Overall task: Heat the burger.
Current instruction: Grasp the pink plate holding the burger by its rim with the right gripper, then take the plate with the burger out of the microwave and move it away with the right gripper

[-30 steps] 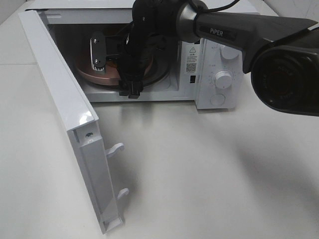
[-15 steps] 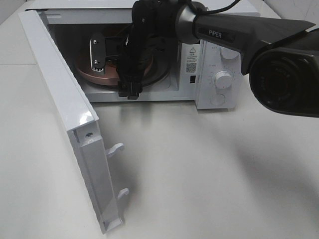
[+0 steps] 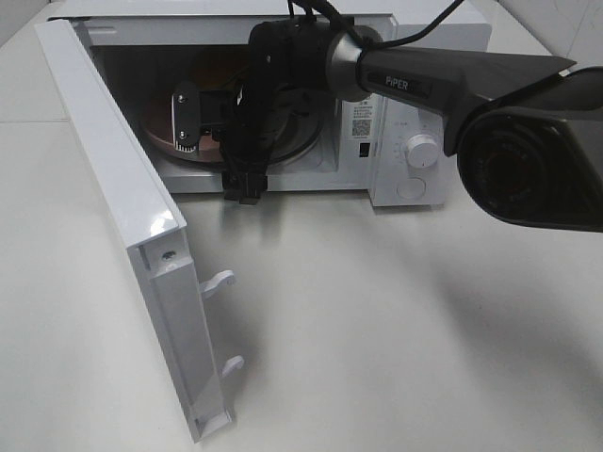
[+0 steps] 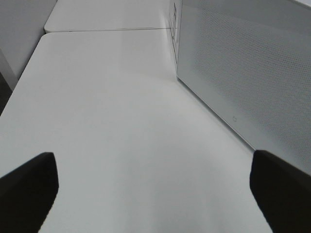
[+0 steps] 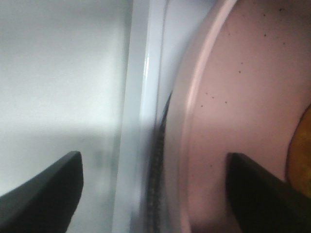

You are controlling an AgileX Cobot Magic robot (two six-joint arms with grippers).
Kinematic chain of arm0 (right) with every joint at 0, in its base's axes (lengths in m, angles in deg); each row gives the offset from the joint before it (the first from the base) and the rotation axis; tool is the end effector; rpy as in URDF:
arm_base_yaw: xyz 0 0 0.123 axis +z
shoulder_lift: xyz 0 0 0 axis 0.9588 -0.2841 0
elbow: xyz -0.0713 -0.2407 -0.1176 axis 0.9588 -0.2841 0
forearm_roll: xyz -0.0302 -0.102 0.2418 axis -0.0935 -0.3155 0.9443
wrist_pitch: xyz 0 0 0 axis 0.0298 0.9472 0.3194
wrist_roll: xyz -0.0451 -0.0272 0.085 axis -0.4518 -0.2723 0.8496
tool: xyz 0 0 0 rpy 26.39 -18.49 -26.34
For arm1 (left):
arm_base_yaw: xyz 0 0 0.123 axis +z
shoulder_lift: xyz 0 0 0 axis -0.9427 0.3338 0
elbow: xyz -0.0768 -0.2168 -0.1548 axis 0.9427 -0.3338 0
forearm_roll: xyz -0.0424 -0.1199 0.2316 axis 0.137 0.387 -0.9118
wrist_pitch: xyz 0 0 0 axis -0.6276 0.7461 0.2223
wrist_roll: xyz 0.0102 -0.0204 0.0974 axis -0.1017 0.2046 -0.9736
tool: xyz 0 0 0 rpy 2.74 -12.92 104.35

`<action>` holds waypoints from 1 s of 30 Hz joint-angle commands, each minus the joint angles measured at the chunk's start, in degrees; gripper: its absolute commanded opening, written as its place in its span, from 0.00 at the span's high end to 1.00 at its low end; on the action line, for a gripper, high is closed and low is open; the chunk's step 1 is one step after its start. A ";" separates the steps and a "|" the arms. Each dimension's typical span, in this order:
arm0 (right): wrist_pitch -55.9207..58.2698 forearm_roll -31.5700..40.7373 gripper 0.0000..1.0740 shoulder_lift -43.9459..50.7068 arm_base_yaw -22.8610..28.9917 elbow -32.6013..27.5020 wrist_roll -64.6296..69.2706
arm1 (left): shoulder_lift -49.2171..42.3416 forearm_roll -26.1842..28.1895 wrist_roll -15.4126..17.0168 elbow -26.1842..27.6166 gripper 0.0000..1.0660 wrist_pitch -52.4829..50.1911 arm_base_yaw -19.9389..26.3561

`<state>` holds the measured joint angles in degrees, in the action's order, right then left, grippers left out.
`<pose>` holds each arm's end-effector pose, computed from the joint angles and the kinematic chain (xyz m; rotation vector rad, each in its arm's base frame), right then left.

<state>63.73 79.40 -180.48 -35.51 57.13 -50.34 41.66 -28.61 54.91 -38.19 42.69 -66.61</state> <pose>0.4451 0.3525 0.1112 -1.9919 1.6037 -0.1235 0.0210 -0.0049 0.2826 0.1118 2.0191 0.0669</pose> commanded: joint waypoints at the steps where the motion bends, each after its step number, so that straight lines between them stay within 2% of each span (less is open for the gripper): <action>1: 1.26 0.92 0.29 -0.57 0.06 0.17 0.69 | -0.97 0.34 0.23 -0.06 0.04 -0.29 0.11; 8: 1.89 1.60 0.31 -0.46 0.06 0.17 1.20 | -0.97 0.34 0.23 -0.06 0.04 -0.29 0.11; 10: 2.69 1.60 0.39 -0.46 0.06 0.17 1.83 | -0.97 0.34 0.23 -0.06 0.04 -0.29 0.11; 11: 2.69 1.60 0.39 -0.46 0.06 0.17 1.83 | -0.97 0.34 0.23 -0.06 0.04 -0.29 0.11; 12: 2.98 1.72 0.43 -0.46 0.06 0.17 1.83 | -0.97 0.34 0.23 -0.06 0.04 -0.29 0.11; 13: 3.38 1.66 0.54 -0.46 0.06 0.17 1.72 | -0.97 0.34 0.23 -0.06 0.04 -0.29 0.11; 14: 3.38 1.66 0.54 -0.46 0.06 0.17 1.72 | -0.97 0.34 0.23 -0.06 0.04 -0.29 0.11; 15: 4.24 1.89 0.70 -0.46 0.06 0.17 1.89 | -0.97 0.34 0.23 -0.06 0.04 -0.29 0.11; 16: 4.70 1.95 0.78 -0.46 0.06 0.17 2.23 | -0.97 0.34 0.23 -0.06 0.04 -0.29 0.11; 17: 4.70 1.95 0.78 -0.46 0.06 0.17 2.23 | -0.97 0.34 0.23 -0.06 0.04 -0.29 0.11; 18: 5.67 1.95 0.93 -0.46 0.06 0.17 3.04 | -0.97 0.34 0.23 -0.06 0.04 -0.29 0.11; 19: 5.67 1.95 0.93 -0.46 0.06 0.17 3.04 | -0.97 0.34 0.23 -0.06 0.04 -0.29 0.11; 20: 6.07 1.89 0.98 -0.46 0.06 0.17 3.15 | -0.97 0.34 0.23 -0.06 0.04 -0.29 0.11; 30: 12.66 1.78 1.00 0.57 0.06 0.17 1.03 | -0.97 0.34 0.23 -0.06 0.04 -0.29 0.11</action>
<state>70.44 80.95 -178.82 -35.22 58.22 -49.36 41.66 -28.67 54.91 -38.19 42.69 -66.61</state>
